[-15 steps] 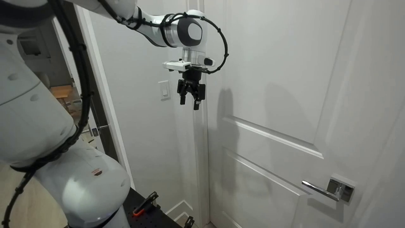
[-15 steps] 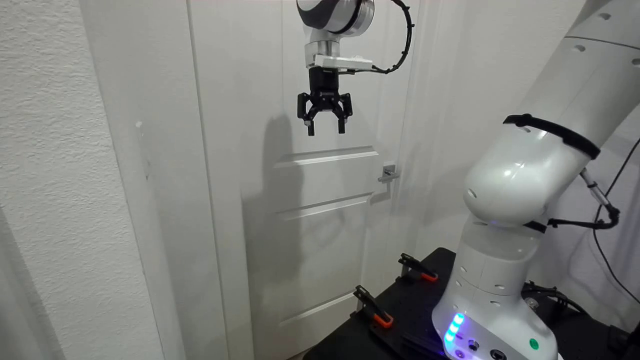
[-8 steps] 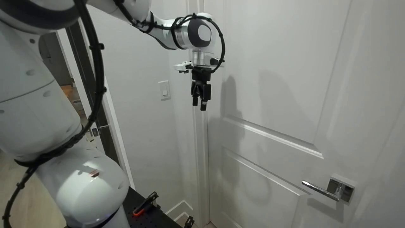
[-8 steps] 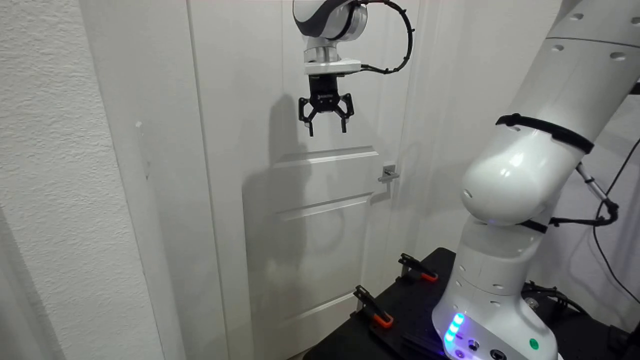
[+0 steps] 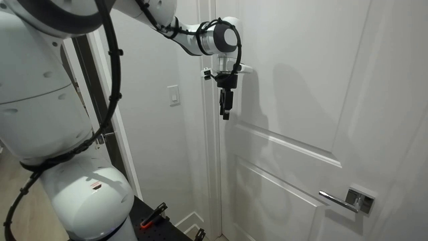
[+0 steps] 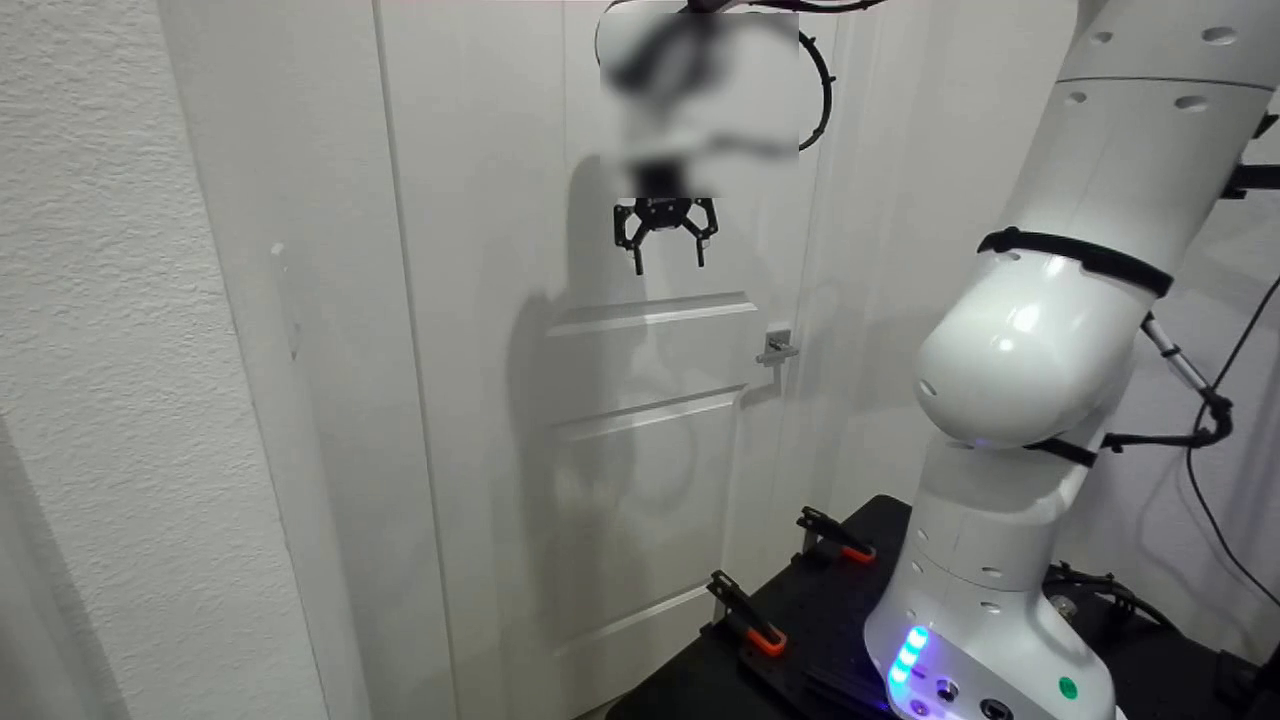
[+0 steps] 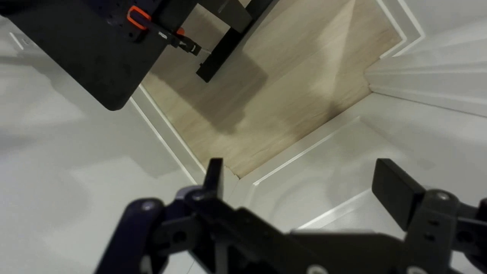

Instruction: Open the door

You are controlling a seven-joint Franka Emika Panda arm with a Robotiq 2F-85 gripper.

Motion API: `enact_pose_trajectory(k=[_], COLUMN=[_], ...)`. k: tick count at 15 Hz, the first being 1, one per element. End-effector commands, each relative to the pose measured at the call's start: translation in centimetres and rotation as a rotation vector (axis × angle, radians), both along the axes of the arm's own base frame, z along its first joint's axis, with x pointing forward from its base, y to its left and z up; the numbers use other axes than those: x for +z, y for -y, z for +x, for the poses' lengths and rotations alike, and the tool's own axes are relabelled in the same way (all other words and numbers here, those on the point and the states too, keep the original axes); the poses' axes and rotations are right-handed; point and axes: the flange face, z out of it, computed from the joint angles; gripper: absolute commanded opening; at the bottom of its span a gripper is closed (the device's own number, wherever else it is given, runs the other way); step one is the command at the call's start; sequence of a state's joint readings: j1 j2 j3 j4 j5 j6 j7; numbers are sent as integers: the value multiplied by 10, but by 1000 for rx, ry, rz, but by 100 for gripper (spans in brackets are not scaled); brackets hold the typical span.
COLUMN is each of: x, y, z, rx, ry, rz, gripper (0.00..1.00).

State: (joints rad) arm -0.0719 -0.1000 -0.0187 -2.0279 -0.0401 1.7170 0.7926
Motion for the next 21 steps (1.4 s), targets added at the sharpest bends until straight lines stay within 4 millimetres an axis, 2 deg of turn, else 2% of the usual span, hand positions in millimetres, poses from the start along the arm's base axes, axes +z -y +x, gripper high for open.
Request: enact_pose_trajectory(k=[1, 10, 21], x=[-3, -25, -62], y=[26, 101, 196], z=[15, 32, 47], rx=[-115, -346, -675], ry=[6, 9, 60], rz=[-49, -138, -236], gripper=[100, 100, 100])
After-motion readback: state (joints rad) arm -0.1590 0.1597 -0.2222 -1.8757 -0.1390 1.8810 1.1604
